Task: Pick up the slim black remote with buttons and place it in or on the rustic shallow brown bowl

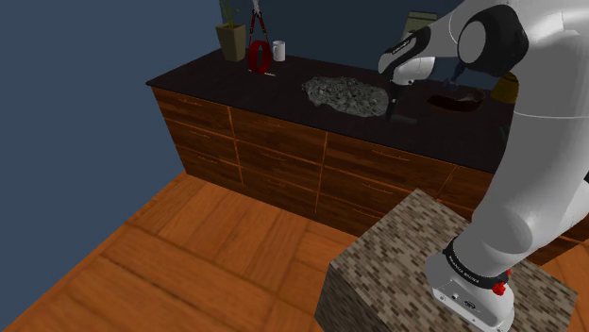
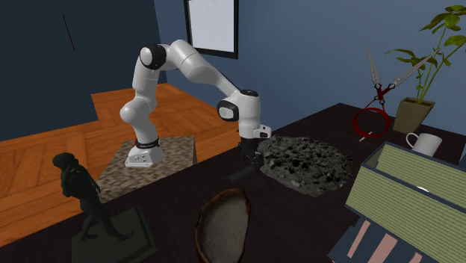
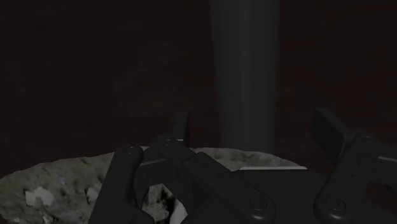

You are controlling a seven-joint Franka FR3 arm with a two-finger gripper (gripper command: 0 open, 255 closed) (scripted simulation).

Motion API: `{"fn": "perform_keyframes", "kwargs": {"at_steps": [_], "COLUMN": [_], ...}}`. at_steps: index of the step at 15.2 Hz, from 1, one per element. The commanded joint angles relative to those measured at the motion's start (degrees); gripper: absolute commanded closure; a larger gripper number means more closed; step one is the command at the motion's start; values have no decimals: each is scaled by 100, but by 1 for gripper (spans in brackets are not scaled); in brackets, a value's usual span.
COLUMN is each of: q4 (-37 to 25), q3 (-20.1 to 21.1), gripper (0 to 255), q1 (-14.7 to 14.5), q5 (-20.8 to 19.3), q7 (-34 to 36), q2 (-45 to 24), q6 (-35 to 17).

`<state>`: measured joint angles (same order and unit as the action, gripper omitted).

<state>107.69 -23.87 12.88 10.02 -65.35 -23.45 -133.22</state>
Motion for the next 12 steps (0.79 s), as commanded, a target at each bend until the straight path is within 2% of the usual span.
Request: {"fn": "perform_keyframes", "kwargs": {"at_steps": [1, 6, 7, 12], "q4": [-3, -3, -3, -9], "q3": [4, 4, 4, 1], "gripper": [0, 0, 255, 255], "q1": [7, 7, 7, 9], "q5": [10, 10, 10, 7], "q7": [-8, -8, -8, -10], "q2": [-16, -16, -16, -9], "q6": [-16, -15, -15, -3]}}
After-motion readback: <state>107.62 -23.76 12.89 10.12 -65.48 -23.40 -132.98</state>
